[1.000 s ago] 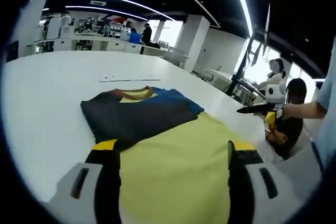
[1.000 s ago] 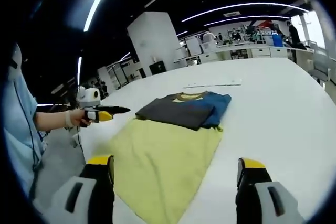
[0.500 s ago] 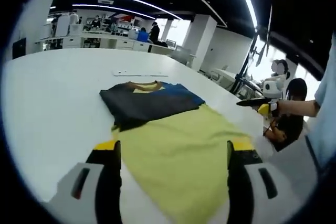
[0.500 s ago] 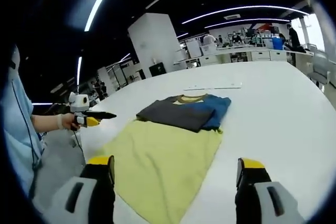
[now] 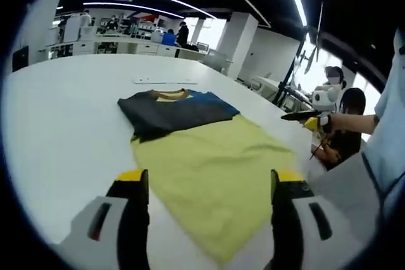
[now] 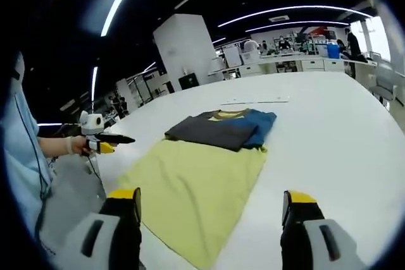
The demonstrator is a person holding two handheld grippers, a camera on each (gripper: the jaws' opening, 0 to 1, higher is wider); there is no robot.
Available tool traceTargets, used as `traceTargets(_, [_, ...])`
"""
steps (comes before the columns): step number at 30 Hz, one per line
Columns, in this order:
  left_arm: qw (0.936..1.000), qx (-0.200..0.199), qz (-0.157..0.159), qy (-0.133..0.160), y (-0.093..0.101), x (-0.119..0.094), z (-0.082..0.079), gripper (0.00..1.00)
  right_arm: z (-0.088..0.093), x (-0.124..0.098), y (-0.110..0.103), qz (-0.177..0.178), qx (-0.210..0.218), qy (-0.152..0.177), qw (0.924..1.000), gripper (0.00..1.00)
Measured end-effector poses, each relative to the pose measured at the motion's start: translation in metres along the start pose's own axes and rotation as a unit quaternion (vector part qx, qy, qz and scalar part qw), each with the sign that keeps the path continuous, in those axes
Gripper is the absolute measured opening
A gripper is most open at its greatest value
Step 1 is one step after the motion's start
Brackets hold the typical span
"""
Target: Fold the garment on the visible template until the final outline fits inside the template.
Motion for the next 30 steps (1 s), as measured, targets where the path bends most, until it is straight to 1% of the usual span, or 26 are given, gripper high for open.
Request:
traceTargets(1, [1.0000, 0.000, -0.004, -0.007, -0.001, -0.002, 0.002, 0.71, 0.002, -0.001, 0.000, 0.000, -0.001, -0.003, 1.0000, 0.91])
traceTargets(2, [0.9999, -0.001, -0.008, -0.014, -0.001, -0.004, 0.004, 0.70, 0.004, -0.003, -0.001, -0.002, 0.000, -0.008, 1.0000, 0.90])
traceTargets(4, [0.9998, -0.005, -0.008, -0.016, -0.001, -0.009, 0.007, 0.71, 0.009, -0.005, -0.002, -0.002, 0.005, -0.016, 0.9999, 0.88])
traceTargets(5, [0.9997, -0.006, -0.009, -0.024, -0.001, -0.012, 0.010, 0.70, 0.012, -0.007, -0.003, -0.003, 0.005, -0.022, 0.9997, 0.87])
traceTargets(7, [0.9991, -0.003, -0.016, -0.039, -0.001, -0.018, 0.014, 0.66, 0.017, -0.008, -0.004, -0.004, 0.005, -0.034, 0.9994, 0.82])
traceTargets(9, [0.9989, -0.009, -0.016, -0.044, -0.001, -0.023, 0.017, 0.65, 0.021, -0.009, -0.006, -0.003, 0.015, -0.042, 0.9990, 0.74])
traceTargets(11, [0.9982, -0.010, -0.020, -0.055, -0.002, -0.028, 0.023, 0.64, 0.026, -0.009, -0.008, -0.006, 0.018, -0.048, 0.9987, 0.69])
traceTargets(13, [0.9968, -0.010, -0.026, -0.075, -0.002, -0.033, 0.029, 0.61, 0.032, -0.009, -0.010, -0.008, 0.014, -0.065, 0.9977, 0.65])
traceTargets(14, [0.9961, 0.002, -0.030, -0.083, -0.003, -0.036, 0.032, 0.59, 0.037, -0.011, -0.012, -0.011, 0.014, -0.084, 0.9963, 0.61])
traceTargets(15, [0.9955, 0.008, -0.034, -0.088, -0.004, -0.038, 0.034, 0.56, 0.040, -0.012, -0.012, -0.011, 0.008, -0.094, 0.9954, 0.57])
traceTargets(16, [0.9941, 0.008, -0.033, -0.103, -0.003, -0.039, 0.038, 0.54, 0.042, -0.012, -0.013, -0.015, 0.002, -0.098, 0.9951, 0.55])
traceTargets(17, [0.9934, 0.007, -0.031, -0.111, -0.001, -0.040, 0.041, 0.54, 0.045, -0.013, -0.014, -0.010, 0.001, -0.104, 0.9946, 0.56])
traceTargets(18, [0.9916, 0.008, -0.029, -0.126, 0.001, -0.040, 0.045, 0.54, 0.048, -0.013, -0.015, -0.010, 0.000, -0.109, 0.9940, 0.56])
traceTargets(19, [0.9901, 0.011, -0.027, -0.137, 0.003, -0.041, 0.048, 0.53, 0.051, -0.014, -0.015, -0.010, -0.005, -0.112, 0.9936, 0.55])
traceTargets(21, [0.9878, 0.017, -0.031, -0.151, 0.005, -0.040, 0.053, 0.49, 0.056, -0.015, -0.017, -0.008, -0.006, -0.118, 0.9929, 0.55])
traceTargets(23, [0.9873, 0.016, -0.035, -0.154, 0.005, -0.039, 0.055, 0.46, 0.059, -0.016, -0.018, -0.009, -0.005, -0.121, 0.9925, 0.53])
traceTargets(25, [0.9876, 0.000, -0.033, -0.153, 0.007, -0.039, 0.057, 0.43, 0.062, -0.018, -0.019, -0.010, -0.004, -0.124, 0.9922, 0.51])
traceTargets(28, [0.9868, 0.005, -0.030, -0.159, 0.010, -0.039, 0.060, 0.34, 0.066, -0.020, -0.020, -0.009, -0.004, -0.131, 0.9913, 0.50])
traceTargets(30, [0.9865, 0.006, -0.029, -0.161, 0.009, -0.039, 0.060, 0.32, 0.068, -0.021, -0.021, -0.012, 0.003, -0.135, 0.9907, 0.49])
Point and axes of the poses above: the point that each gripper's makers call its tool centre point, and the gripper's own axes: x roughly forward along the fingers, y roughly to its right, z roughly out of its underside, the point moved 6 cm from there along -x, roughly backward along the fingers, and after that the axes turned 9 degrees about y, right-handed, at the moved point
